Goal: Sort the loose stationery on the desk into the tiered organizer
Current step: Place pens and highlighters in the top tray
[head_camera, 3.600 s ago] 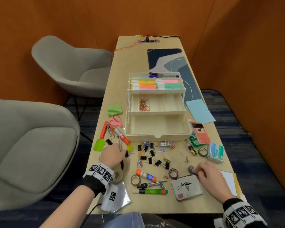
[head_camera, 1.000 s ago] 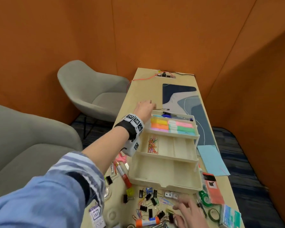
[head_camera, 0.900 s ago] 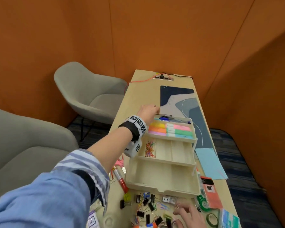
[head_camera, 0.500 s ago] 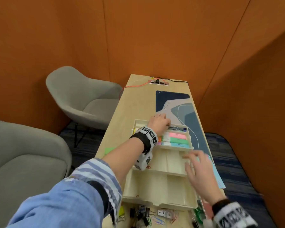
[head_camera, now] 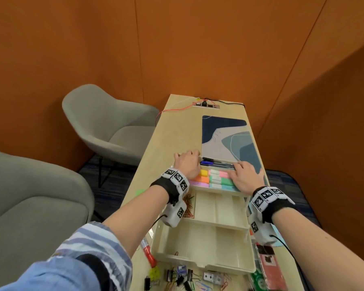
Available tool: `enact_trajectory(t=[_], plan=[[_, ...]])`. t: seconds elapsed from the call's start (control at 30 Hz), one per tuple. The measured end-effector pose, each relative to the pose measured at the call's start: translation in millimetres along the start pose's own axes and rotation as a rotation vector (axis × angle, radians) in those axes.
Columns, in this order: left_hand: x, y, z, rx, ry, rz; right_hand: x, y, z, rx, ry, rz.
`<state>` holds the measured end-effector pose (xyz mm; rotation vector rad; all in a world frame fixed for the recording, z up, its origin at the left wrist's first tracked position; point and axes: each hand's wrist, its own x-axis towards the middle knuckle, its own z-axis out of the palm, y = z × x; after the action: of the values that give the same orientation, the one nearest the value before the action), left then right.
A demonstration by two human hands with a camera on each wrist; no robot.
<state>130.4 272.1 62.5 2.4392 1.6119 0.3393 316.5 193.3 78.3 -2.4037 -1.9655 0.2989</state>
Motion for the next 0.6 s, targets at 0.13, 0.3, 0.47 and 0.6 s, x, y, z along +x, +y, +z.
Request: enact_trajectory(t=[0.13,0.3,0.47,0.6], plan=[[-2,-2,-1,-0.140,-0.016,-0.038,-1,-1,-1,0.010,-0.032,0.026],[-15,-8,4,-0.019,0.056,-0.038,-3,-4,2,0.012,-0.042,0.036],[-28,6,11,0.050,0.040,-0.019,-6,-4,4,-0.007,-0.036,0.065],[-27,13,13,0.000,0.015,-0.034,-7,-3,1,0.001,-0.008,0.097]])
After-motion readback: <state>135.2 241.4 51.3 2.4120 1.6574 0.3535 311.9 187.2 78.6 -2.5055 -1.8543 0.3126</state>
